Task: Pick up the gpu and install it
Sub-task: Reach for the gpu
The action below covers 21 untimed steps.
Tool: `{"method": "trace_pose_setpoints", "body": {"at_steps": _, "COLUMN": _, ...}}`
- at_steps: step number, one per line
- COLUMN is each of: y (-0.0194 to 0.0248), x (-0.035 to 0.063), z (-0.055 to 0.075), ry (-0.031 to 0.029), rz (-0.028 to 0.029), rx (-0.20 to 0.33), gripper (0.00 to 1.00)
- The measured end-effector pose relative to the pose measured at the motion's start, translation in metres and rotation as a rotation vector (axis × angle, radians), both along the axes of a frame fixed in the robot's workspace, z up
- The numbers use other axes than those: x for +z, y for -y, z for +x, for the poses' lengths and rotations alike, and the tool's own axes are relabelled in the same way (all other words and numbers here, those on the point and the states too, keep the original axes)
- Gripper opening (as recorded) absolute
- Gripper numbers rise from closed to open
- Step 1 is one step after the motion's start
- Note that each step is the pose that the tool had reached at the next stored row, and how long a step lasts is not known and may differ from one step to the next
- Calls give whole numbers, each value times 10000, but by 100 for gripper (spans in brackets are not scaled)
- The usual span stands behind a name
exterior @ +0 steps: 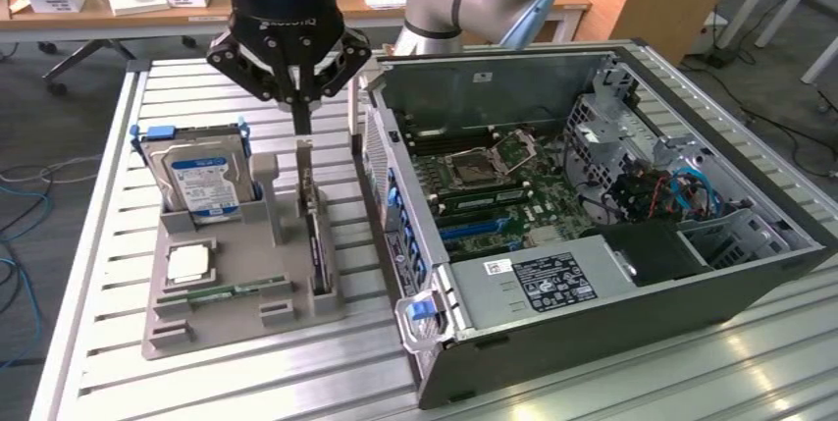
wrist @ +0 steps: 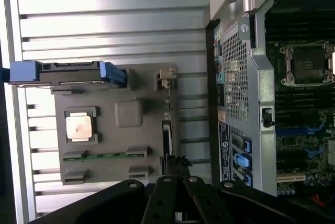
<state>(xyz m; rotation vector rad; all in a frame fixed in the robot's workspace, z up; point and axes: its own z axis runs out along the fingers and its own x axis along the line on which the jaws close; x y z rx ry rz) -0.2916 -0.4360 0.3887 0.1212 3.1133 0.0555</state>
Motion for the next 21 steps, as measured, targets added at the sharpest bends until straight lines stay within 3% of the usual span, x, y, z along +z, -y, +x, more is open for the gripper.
{"method": "trace_pose_setpoints", "body": {"at_steps": 6, "y": 31, "x": 0, "z": -8, "ry": 0, "rz": -28, "rx": 2, "gripper": 10}}
{"method": "trace_pose_setpoints", "body": {"at_steps": 17, "y": 157, "x": -1, "z": -32, "ry": 0, "rz": -67, "rx": 0, "gripper": 10}}
{"method": "trace_pose_setpoints", "body": {"at_steps": 21, "y": 164, "x": -2, "z": -32, "ry": 0, "rz": -72, "rx": -1, "gripper": 10}}
